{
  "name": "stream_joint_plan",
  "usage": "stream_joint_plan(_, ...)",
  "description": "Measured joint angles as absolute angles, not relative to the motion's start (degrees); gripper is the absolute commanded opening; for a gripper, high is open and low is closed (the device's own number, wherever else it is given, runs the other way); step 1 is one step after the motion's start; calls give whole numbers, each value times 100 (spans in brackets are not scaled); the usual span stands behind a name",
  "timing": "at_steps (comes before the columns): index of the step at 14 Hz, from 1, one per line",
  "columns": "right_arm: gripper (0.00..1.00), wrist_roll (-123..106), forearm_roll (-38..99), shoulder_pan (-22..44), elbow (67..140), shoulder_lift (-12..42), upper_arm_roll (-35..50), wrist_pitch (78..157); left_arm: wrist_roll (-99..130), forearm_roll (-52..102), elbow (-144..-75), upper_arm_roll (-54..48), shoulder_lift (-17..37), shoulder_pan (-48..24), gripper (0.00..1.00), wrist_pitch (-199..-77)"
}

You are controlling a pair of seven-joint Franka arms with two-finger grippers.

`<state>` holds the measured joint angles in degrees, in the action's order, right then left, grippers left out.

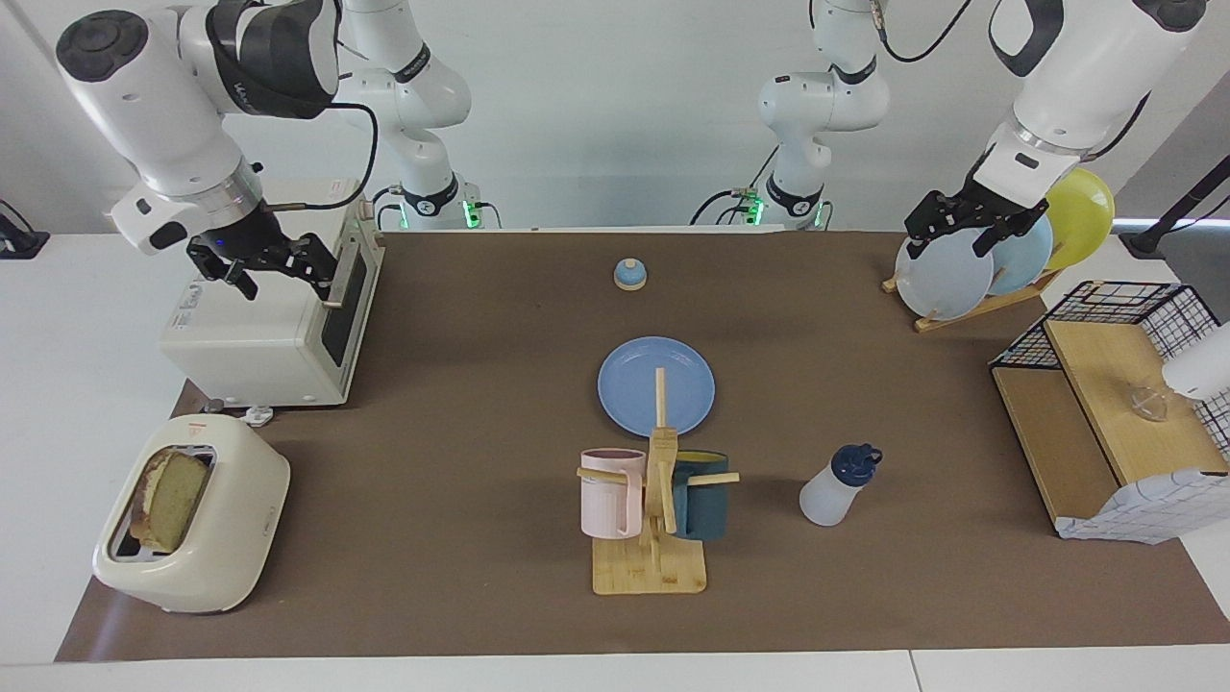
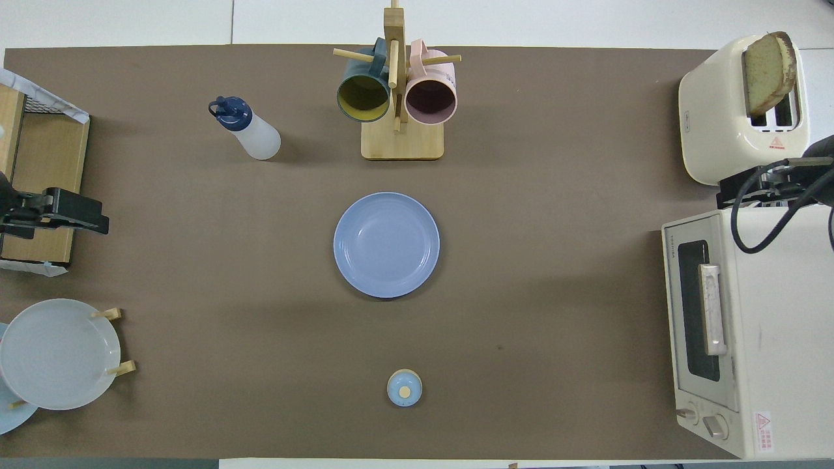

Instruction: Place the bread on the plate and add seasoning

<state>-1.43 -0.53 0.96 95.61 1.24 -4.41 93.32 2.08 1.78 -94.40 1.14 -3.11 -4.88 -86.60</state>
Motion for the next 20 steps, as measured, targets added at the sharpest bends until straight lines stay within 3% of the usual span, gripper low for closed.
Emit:
stream_joint_plan(13,100,-142,-53,119,9560,124,-428,9572,208,178,-9440,114,-311,-488,100,-8638)
stream_joint_plan(20,100,-142,-493,127,9608,154,-400,10546,207,178,-9453,51,-313,-504,100,-8586)
